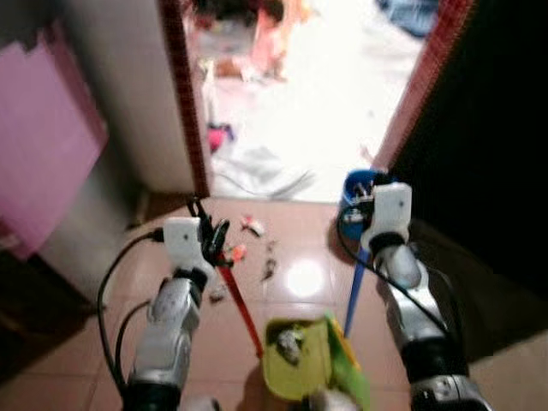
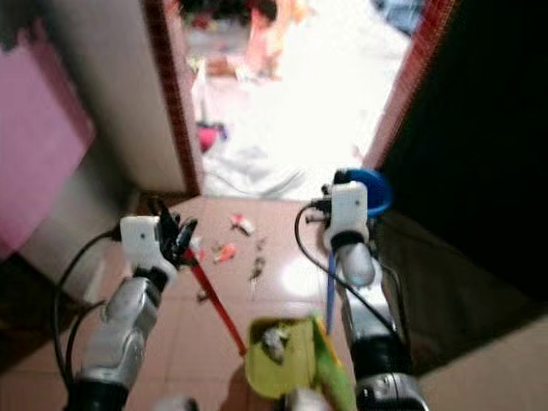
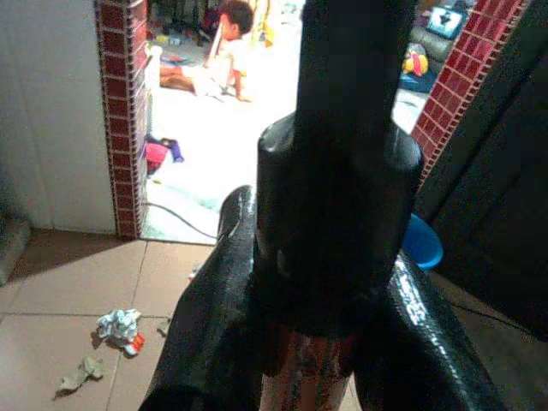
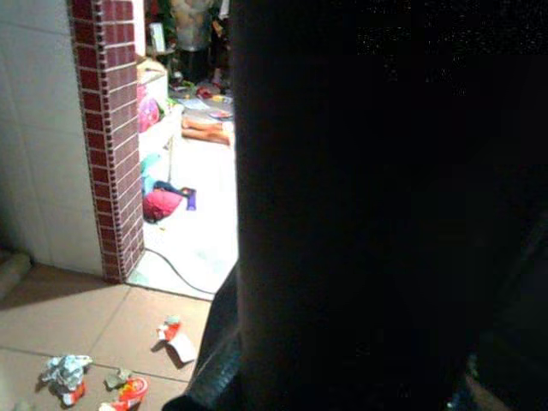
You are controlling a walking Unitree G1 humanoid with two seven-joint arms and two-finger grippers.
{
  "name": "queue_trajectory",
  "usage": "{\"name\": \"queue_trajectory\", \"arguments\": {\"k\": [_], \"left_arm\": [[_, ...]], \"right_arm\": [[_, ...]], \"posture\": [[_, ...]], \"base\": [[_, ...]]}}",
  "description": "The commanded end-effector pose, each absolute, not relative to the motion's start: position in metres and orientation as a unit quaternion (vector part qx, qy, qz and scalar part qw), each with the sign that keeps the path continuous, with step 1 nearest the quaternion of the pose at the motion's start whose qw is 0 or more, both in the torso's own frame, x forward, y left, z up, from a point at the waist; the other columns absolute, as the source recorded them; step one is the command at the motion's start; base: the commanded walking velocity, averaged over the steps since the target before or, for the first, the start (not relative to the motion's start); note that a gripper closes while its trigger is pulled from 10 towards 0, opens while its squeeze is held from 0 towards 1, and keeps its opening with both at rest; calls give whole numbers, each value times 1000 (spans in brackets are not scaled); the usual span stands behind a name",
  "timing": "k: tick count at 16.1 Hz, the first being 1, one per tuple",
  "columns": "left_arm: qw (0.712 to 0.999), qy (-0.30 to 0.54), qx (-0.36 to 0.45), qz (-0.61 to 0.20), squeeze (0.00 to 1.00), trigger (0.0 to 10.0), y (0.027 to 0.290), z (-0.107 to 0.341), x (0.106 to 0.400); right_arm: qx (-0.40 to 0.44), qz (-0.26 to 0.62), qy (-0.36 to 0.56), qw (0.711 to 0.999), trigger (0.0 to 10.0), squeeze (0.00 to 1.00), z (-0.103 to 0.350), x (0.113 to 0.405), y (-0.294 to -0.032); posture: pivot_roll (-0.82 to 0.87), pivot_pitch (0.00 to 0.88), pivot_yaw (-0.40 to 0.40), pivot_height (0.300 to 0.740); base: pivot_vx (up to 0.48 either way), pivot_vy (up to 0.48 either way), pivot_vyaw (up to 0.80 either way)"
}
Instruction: Sweep floor
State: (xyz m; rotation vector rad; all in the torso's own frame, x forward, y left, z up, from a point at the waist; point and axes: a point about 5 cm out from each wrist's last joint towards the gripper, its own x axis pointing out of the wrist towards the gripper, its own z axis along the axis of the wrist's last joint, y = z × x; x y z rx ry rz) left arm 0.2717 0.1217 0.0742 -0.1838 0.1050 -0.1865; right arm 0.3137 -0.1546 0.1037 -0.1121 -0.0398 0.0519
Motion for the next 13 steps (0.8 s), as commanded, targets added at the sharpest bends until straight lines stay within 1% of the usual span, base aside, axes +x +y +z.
{"name": "queue_trajectory", "arguments": {"k": [1,2,6,9,13], "left_arm": [[990,21,-95,-100,0,10000,118,87,277],[990,21,-95,-98,0,10000,118,87,277],[992,20,-99,-71,0,10000,123,87,280],[995,7,-90,-50,0,10000,131,94,287],[991,-2,-118,-59,0,10000,135,97,290]], "right_arm": [[-53,22,-29,998,10000,0,110,316,-158],[-49,23,-30,998,10000,0,110,316,-158],[-51,21,-35,998,10000,0,115,320,-160],[-52,20,-35,998,10000,0,114,319,-161],[-55,18,-33,998,10000,0,113,318,-163]], "posture": [[1,0,10,740],[1,0,11,740],[-3,0,19,740],[-3,0,18,740],[-10,0,16,740]], "base": [[0,-371,0],[0,-277,0],[0,0,0],[0,0,0],[0,0,0]]}}
